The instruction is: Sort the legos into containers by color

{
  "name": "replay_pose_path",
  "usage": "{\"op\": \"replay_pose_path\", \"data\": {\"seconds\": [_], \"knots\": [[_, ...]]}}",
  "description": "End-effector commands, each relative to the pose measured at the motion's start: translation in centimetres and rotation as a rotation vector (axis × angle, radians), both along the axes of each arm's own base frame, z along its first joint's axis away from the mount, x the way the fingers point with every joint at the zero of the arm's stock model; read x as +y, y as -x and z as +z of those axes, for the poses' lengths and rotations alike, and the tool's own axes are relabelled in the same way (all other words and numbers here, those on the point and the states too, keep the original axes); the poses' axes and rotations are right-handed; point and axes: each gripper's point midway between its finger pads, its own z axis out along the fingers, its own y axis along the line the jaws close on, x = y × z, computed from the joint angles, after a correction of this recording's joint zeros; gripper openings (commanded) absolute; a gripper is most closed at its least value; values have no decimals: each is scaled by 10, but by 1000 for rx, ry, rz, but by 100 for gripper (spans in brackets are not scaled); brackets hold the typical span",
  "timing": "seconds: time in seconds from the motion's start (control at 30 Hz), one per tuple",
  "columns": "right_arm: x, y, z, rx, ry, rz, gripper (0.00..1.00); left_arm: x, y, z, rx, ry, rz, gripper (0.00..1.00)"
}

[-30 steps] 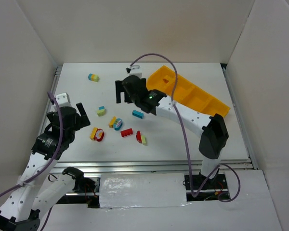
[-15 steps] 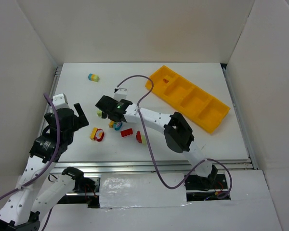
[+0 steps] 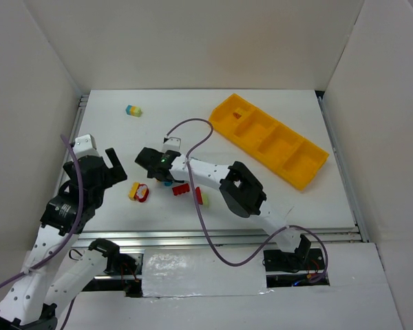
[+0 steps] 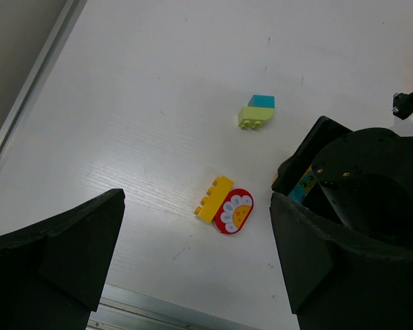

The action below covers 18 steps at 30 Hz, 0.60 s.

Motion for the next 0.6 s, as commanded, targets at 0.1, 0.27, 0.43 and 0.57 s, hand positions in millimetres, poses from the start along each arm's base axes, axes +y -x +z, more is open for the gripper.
{"op": "replay_pose_path", "data": {"seconds": [0.1, 0.27, 0.43, 0.57], "knots": [[17, -9, 4, -25, -41, 16, 84, -1, -3, 12, -46, 13, -7, 100], [21, -8, 12, -39, -91, 43, 50, -2, -3, 12, -48, 14, -10, 100], [31, -17, 54, -150, -138, 166, 34, -1, -3, 11, -45, 14, -6, 100], [24, -26, 100, -320, -124, 249, 0, -3, -3, 14, -55, 33, -5, 100]]}}
